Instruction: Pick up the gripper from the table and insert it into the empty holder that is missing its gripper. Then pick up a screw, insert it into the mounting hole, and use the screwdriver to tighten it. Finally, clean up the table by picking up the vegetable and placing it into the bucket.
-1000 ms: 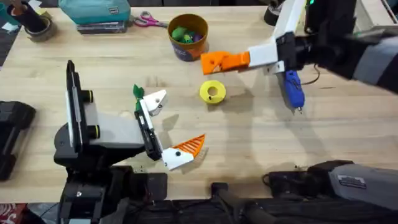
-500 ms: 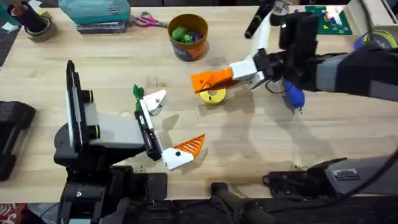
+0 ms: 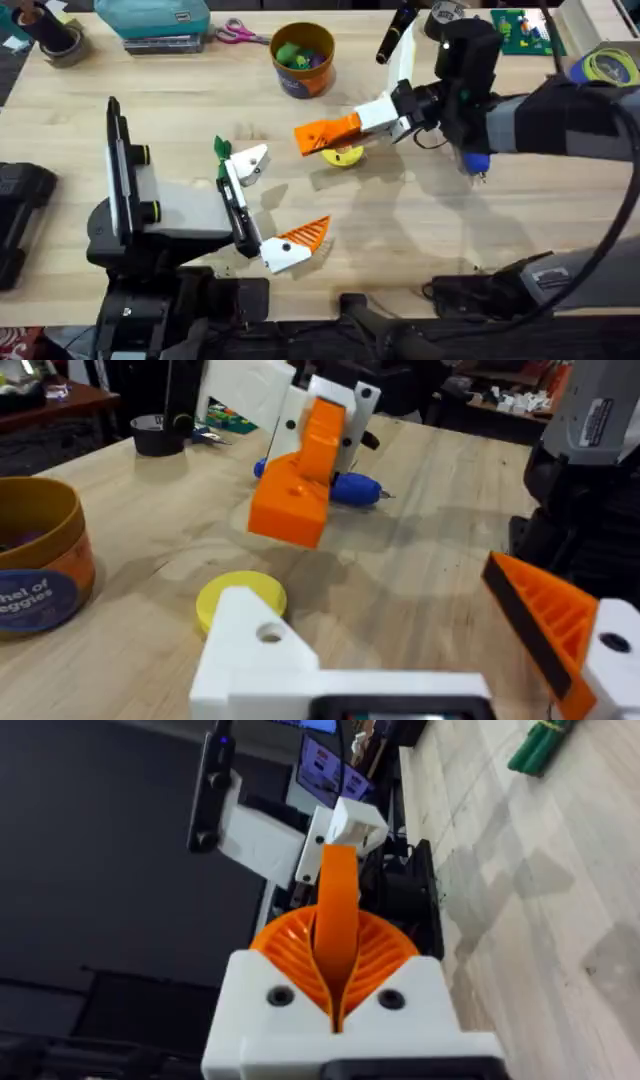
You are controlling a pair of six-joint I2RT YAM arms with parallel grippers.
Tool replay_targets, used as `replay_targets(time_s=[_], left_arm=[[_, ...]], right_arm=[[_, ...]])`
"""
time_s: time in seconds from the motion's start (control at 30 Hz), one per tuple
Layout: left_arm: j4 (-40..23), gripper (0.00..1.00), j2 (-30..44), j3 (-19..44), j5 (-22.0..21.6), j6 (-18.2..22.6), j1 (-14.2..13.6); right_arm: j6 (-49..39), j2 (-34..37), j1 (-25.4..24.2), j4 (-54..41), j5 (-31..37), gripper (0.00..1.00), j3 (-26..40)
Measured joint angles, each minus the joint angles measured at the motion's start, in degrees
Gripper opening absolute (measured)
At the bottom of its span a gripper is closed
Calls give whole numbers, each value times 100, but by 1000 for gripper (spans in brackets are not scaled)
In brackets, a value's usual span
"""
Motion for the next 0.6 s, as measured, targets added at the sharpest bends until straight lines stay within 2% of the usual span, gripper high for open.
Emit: replay_targets(time_s=[0.23, 0.6], left_arm=[[0, 986, -1, 0, 0, 0, 0], [0, 986, 0, 0, 0, 0, 0]], right_arm=[[974, 0, 41, 1662, 0, 8, -580], [1497, 4, 298, 1774, 128, 8, -673]])
